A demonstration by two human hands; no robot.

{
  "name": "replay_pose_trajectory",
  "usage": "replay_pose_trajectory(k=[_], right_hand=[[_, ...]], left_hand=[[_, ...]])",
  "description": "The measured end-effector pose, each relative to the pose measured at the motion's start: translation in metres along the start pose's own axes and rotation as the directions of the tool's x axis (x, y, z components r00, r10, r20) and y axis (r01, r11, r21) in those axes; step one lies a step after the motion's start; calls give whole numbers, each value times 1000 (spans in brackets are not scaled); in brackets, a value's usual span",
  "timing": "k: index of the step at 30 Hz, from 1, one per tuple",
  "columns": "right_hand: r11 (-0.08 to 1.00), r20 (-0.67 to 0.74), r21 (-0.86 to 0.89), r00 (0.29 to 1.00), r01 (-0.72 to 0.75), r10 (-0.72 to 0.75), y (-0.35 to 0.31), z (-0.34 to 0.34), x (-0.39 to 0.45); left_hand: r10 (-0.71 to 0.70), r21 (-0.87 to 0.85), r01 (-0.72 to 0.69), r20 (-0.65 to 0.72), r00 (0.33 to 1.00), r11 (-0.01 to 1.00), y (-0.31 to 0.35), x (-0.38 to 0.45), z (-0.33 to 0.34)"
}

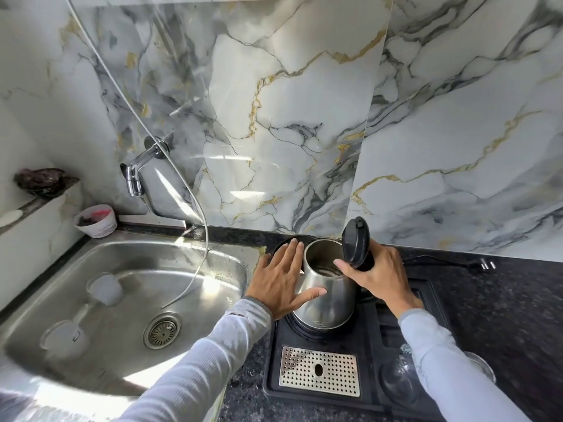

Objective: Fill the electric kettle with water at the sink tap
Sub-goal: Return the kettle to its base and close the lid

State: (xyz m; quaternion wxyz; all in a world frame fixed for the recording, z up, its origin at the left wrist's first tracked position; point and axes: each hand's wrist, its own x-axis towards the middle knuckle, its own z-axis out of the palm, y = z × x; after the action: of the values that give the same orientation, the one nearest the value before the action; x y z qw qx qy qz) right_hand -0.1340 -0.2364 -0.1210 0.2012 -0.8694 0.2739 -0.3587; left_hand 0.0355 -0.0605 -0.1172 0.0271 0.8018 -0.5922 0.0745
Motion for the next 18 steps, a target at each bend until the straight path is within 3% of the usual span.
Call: replay_pose_trajectory(k=[6,10,14,18], right_hand=[[1000,285,10,958,-11,7,-2,-20,2],[997,429,-72,903,9,23,-2,-26,3],[978,466,-205,882,36,65,-10,-30,0],[909,450,-414,878,45,161,-21,-28,-4]], left_hand=[[-27,0,27,-52,998,1000,0,0,-2],[8,-26,-11,-109,994,1000,0,1,-4],[47,-12,-49,-128,991,999,2,1,-9],[-17,-24,14,-121,992,1000,7,-2,-10]])
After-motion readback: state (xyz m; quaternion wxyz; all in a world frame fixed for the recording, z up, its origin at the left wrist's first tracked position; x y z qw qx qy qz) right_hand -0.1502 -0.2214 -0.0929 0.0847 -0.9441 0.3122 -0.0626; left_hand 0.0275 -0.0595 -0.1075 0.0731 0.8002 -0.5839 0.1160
